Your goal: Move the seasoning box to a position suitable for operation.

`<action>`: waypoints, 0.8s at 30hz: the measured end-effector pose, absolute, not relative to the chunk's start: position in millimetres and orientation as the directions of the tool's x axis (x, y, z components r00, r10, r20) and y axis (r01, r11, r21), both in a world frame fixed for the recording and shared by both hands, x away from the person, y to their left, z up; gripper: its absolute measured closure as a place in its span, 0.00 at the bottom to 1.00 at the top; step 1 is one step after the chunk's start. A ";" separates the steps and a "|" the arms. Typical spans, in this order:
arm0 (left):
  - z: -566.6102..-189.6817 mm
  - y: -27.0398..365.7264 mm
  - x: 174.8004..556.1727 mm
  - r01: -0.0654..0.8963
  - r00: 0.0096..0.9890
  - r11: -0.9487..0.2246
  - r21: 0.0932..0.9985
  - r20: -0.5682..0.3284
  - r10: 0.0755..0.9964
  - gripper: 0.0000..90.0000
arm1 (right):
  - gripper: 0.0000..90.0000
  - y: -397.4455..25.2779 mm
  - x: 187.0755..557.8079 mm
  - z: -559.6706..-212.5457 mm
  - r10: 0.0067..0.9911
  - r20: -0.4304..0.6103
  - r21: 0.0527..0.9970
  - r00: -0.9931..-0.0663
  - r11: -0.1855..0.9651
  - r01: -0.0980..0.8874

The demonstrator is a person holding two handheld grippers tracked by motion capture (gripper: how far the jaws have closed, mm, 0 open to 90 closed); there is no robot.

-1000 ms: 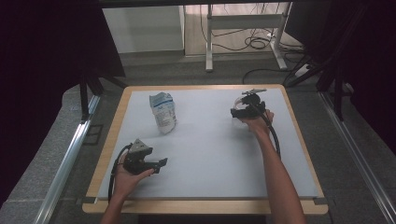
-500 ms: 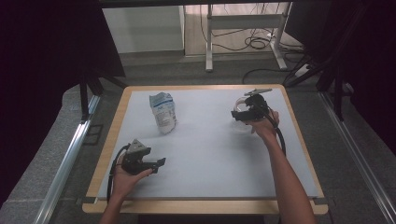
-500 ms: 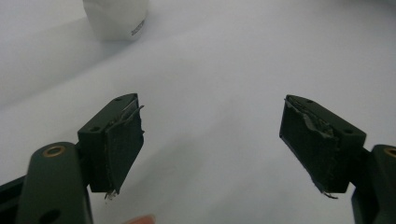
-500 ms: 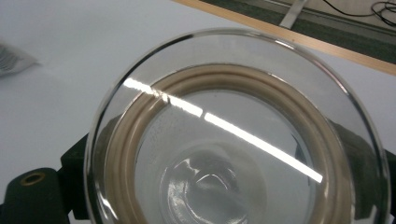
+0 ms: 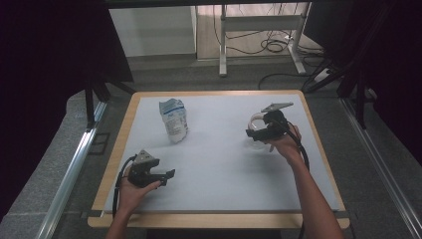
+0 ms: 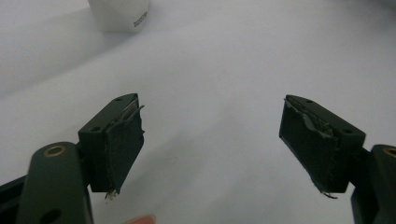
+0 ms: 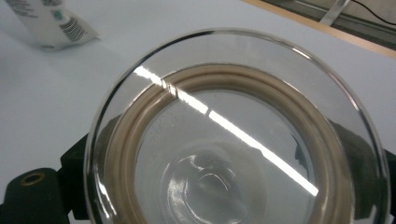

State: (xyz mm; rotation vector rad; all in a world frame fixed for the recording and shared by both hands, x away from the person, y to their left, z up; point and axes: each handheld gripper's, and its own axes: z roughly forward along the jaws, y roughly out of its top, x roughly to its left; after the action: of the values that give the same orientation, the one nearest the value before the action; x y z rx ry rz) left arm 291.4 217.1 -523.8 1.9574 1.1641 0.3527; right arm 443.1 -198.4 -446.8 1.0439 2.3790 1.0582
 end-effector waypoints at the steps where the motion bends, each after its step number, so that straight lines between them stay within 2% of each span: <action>1: -524.3 216.3 291.5 0.603 0.536 -0.244 0.759 -0.159 0.829 0.24 | 0.13 -199.0 441.6 -446.7 0.735 -0.009 0.744 -0.678 0.458 0.487; 24: -525.7 211.3 290.6 0.603 0.551 -0.263 0.753 -0.155 0.820 0.24 | 0.13 -211.2 410.9 -456.4 0.635 -0.017 0.724 -0.772 0.541 0.428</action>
State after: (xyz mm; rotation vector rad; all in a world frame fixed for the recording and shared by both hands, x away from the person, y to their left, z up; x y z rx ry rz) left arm 290.6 211.3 -525.7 1.9786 1.1484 0.3404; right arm 410.9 -211.2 -456.4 0.8859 2.5028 1.0633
